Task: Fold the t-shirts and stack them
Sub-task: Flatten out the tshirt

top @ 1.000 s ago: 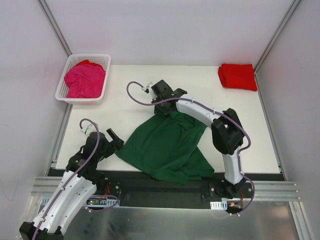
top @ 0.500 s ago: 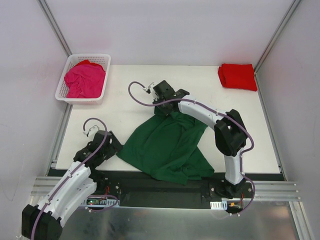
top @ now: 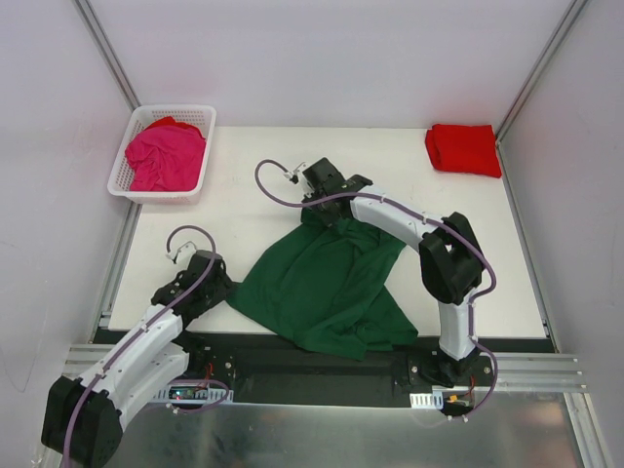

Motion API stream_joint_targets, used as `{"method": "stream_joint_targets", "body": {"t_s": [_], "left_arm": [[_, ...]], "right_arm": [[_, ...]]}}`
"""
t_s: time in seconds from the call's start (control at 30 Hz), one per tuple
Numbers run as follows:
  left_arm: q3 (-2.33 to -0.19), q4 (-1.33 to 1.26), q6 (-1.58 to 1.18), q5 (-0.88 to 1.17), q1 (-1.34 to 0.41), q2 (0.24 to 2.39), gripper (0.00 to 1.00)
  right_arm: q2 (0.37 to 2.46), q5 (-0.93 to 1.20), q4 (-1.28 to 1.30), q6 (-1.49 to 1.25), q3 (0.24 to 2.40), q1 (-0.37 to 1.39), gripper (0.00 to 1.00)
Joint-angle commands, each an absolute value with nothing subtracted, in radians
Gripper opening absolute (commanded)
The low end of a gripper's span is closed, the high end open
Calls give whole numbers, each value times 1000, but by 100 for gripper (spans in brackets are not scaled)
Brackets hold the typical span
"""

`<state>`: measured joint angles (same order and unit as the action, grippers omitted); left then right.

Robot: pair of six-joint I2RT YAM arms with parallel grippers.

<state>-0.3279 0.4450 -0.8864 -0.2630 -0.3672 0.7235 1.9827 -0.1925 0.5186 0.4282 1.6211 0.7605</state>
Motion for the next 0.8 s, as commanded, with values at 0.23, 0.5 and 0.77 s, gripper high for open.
{"method": "stream_joint_targets", "body": {"t_s": [0.23,0.5,0.77], "left_arm": [[-311,295,-928,-278,-394,891,50],[-313,247,-930,-275,-410,945,15],[-307,249,-920,-267,-410,910,0]], "right_arm": [[1888,-179,497,411,1591,753,2],[1871,-184,495,408,1574,746,1],[1859,-189,495,405,1565,742,1]]}}
